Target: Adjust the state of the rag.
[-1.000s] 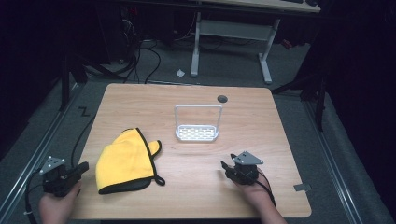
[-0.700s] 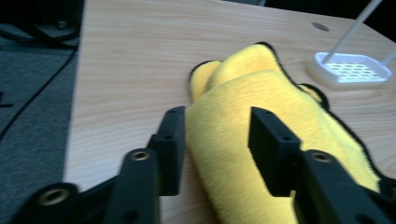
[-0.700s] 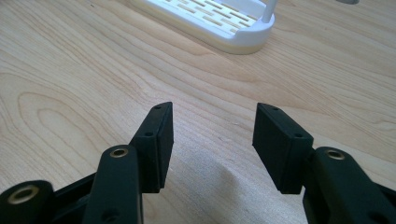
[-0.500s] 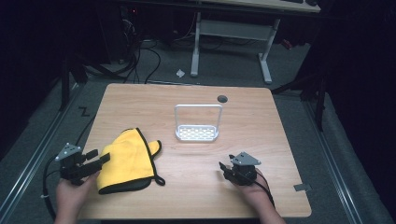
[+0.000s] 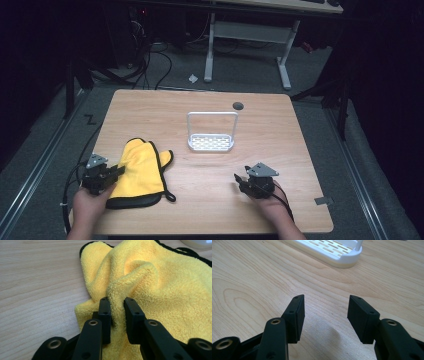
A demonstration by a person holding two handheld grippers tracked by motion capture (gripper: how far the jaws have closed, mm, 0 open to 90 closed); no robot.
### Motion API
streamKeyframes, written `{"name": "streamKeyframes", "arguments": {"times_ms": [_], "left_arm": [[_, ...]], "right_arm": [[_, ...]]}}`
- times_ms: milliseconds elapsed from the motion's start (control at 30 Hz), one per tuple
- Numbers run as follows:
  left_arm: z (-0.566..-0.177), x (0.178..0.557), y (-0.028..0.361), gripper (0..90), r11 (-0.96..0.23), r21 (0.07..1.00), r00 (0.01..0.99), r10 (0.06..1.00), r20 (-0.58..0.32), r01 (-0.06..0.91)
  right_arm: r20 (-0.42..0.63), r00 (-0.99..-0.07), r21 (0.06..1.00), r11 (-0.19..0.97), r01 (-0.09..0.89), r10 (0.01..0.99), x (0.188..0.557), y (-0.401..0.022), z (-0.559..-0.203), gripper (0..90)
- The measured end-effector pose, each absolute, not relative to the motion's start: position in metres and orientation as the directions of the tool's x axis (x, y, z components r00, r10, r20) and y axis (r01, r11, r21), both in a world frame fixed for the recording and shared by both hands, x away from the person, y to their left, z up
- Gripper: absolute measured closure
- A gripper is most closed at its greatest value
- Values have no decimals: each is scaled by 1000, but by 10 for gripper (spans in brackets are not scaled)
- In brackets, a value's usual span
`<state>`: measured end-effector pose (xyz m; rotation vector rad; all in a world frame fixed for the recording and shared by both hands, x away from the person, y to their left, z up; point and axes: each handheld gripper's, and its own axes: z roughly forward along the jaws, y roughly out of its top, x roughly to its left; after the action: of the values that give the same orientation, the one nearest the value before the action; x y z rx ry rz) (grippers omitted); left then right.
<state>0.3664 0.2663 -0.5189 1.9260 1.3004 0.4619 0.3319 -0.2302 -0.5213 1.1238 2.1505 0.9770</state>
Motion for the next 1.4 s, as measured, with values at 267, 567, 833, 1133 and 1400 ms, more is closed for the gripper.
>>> {"name": "streamKeyframes", "arguments": {"times_ms": [267,567,833,1133,1400], "left_arm": [[-518,351,247,777,-254,749,493,863,-110,612],[-517,340,217,776,-309,743,562,820,-108,594],[-515,337,184,774,-333,739,593,798,-110,586],[-516,342,138,773,-340,741,630,764,-141,578],[-518,346,99,755,-352,759,655,745,-127,548]], "right_arm": [[-105,-526,788,393,473,844,333,-230,-522,483],[-102,-530,790,393,471,842,333,-231,-521,476],[-109,-540,788,404,465,835,333,-230,-522,474],[-112,-538,785,407,467,835,333,-229,-522,477],[-110,-536,785,404,470,837,333,-230,-522,479]]}}
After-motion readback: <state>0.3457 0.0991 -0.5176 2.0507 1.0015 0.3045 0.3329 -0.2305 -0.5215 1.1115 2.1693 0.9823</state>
